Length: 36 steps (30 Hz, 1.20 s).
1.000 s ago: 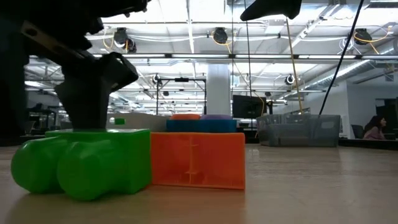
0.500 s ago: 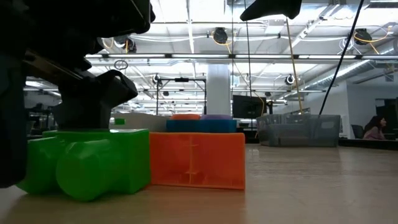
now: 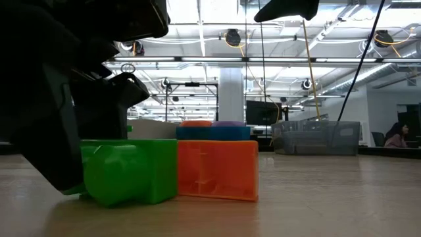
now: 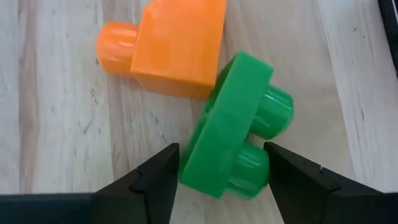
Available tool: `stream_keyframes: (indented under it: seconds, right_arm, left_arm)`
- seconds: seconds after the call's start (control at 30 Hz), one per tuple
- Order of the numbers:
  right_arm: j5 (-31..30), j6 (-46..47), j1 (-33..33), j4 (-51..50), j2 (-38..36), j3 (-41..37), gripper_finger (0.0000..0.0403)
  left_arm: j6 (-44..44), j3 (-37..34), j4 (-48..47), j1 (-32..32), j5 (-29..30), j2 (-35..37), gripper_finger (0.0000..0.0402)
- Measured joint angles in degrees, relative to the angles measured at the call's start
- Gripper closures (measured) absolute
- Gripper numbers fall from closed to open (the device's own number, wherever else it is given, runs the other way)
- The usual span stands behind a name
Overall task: Pick & Place Toys
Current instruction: Put the green game piece into the gray bin
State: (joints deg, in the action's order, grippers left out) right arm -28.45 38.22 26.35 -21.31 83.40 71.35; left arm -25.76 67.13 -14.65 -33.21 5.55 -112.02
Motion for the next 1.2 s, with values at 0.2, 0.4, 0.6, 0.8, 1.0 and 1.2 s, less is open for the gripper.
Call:
stream_keyframes:
  seconds: [0.2, 0.4, 0.6, 0.8, 1.0, 1.2]
  right_arm:
    - [0.0, 0.0, 0.0, -0.1, 0.0, 0.0, 0.0051]
    - [0.0, -0.1, 0.0, -0.1, 0.0, 0.0, 0.0051]
    - [0.0, -0.1, 0.0, -0.2, 0.0, 0.0, 0.0051]
    - [0.0, -0.1, 0.0, -0.4, 0.0, 0.0, 0.0051]
    - [0.0, -0.2, 0.0, -0.4, 0.0, 0.0, 0.0051]
    - [0.0, -0.3, -0.1, -0.4, 0.0, 0.0, 0.0051]
  left_arm:
    - [0.0, 0.0, 0.2, 0.0, 0.1, 0.1, 0.0199]
    - [0.0, 0.0, 0.2, 0.1, 0.0, 0.1, 0.0188]
    - [0.0, 0.0, 0.1, 0.1, 0.0, 0.2, 0.0202]
    - [0.0, 0.0, -0.9, 0.4, -0.1, 1.4, 0.0199]
    - [1.3, 0.0, -1.1, 1.0, -0.1, 5.8, 0.0206]
    - [3.8, 0.0, -6.9, 2.5, 0.1, 13.8, 0.0202]
